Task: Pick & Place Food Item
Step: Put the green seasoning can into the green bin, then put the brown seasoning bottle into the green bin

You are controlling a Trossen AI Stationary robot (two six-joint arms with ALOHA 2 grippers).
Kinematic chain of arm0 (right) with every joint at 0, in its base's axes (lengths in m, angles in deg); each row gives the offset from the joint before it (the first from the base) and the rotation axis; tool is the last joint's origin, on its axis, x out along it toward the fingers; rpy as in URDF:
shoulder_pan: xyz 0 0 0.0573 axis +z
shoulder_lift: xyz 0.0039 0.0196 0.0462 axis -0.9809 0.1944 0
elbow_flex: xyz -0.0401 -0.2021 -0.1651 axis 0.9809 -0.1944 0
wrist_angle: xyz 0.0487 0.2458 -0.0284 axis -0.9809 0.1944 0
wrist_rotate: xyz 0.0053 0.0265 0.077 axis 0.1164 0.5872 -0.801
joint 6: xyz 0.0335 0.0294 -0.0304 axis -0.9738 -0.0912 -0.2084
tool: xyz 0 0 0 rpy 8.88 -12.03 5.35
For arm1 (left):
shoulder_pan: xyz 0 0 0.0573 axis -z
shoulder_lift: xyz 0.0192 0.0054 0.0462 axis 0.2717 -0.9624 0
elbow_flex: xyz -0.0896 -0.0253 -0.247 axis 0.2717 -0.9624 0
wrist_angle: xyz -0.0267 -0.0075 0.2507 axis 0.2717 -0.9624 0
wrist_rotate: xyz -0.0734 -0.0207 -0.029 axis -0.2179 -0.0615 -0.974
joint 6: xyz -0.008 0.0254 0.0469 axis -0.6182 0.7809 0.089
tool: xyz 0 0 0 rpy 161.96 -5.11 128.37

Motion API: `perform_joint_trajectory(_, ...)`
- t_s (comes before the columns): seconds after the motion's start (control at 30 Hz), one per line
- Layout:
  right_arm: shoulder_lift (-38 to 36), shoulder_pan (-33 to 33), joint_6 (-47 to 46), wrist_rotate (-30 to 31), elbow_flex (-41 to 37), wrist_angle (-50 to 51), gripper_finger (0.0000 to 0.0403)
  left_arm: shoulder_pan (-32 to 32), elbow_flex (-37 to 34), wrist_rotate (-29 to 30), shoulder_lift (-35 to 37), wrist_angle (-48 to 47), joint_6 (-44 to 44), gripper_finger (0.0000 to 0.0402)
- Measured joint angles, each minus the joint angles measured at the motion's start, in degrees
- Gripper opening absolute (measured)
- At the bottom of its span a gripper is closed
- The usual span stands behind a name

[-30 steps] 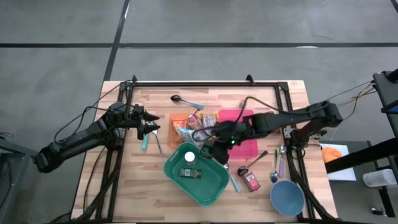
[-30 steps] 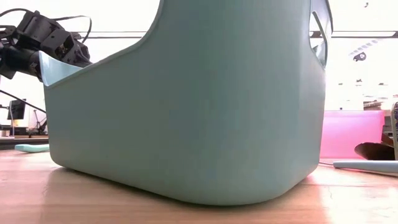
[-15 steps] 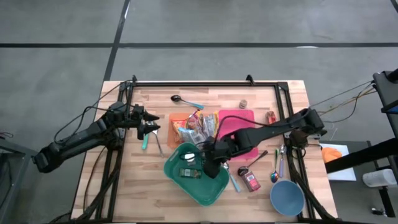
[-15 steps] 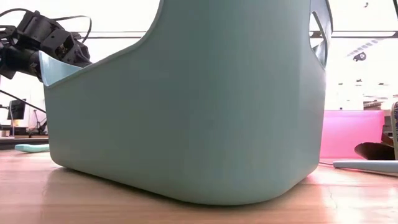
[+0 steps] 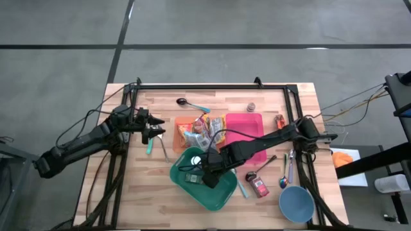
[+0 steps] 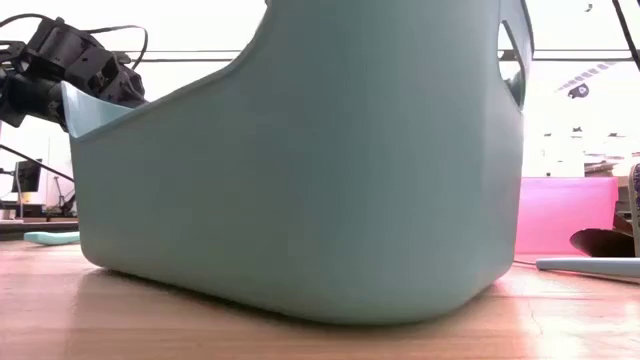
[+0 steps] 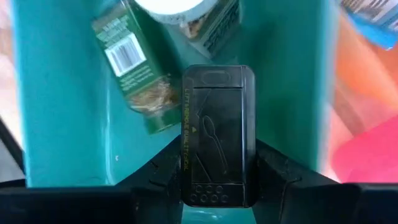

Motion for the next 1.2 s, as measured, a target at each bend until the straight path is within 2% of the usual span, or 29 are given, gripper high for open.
perform_joint_trajectory(0.27, 1.8, 0.1, 0.0, 0.1, -0.1, -1.4, 0.0148, 0.0, 0.0, 0.0, 0.0, -0.5, 0.0, 0.0315)
perform_joint_trajectory(0.53, 1.8, 0.1, -0.1, 0.2, 0.0, -1.4, 0.0132, 0.0, 0.0, 0.0, 0.0, -0.8, 0.0, 0.0315)
perform_joint_trajectory(0.87, 1.8, 0.1, -1.3, 0.1, 0.1, -1.0, 0.0227, 0.0, 0.0, 0.0, 0.0, -0.8, 0.0, 0.0315)
perform_joint_trajectory(1.0, 0.5, -0.1, -2.6, 0.1, 0.1, -1.7, 0.0240, 0.0, 0.0, 0.0, 0.0, -0.8, 0.0, 0.0315)
perform_joint_trajectory(1.2, -5.2, -0.7, -2.5, 0.7, 0.1, -2.3, 0.0242, 0.0, 0.0, 0.0, 0.0, -0.8, 0.0, 0.0315)
